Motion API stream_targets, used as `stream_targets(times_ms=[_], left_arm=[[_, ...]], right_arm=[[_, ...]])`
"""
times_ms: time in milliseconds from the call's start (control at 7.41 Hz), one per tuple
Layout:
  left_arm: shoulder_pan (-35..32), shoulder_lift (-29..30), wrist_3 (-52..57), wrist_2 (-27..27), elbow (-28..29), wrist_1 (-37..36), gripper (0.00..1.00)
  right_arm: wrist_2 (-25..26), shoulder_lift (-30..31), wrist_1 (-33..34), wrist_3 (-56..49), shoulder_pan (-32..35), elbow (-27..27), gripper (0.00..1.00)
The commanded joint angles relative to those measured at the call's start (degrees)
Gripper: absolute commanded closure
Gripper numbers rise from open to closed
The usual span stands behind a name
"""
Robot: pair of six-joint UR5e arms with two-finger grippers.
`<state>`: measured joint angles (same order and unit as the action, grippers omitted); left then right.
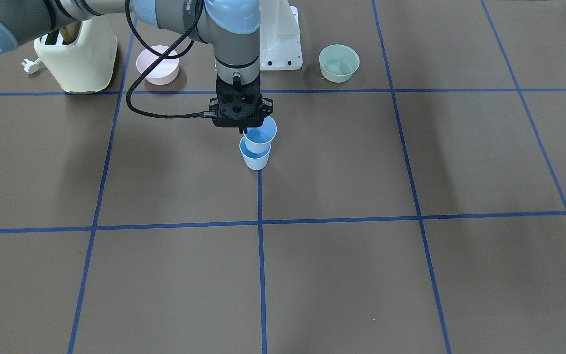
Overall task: Stack blue cups with both arms
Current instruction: 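Lower the held cup into the center cup and open the right gripper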
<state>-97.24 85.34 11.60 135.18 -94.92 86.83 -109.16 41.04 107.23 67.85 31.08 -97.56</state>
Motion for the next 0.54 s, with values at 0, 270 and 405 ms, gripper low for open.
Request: stream_targets(times_ms=[0, 270, 405], left_arm=[[0.03, 0.00, 0.00, 0.00, 0.00, 0.00, 0.02], [0.03, 0.00, 0.00, 0.00, 0.00, 0.00, 0.02], [0.03, 0.00, 0.00, 0.00, 0.00, 0.00, 0.02]], right_arm=[[0.09, 0.88, 0.00, 0.00, -0.58, 0.09, 1.00], [0.09, 1.06, -0.35, 0.00, -0.67, 0.44, 1.00], [0.18, 1.06, -0.44, 0.00, -0.67, 0.44, 0.60]])
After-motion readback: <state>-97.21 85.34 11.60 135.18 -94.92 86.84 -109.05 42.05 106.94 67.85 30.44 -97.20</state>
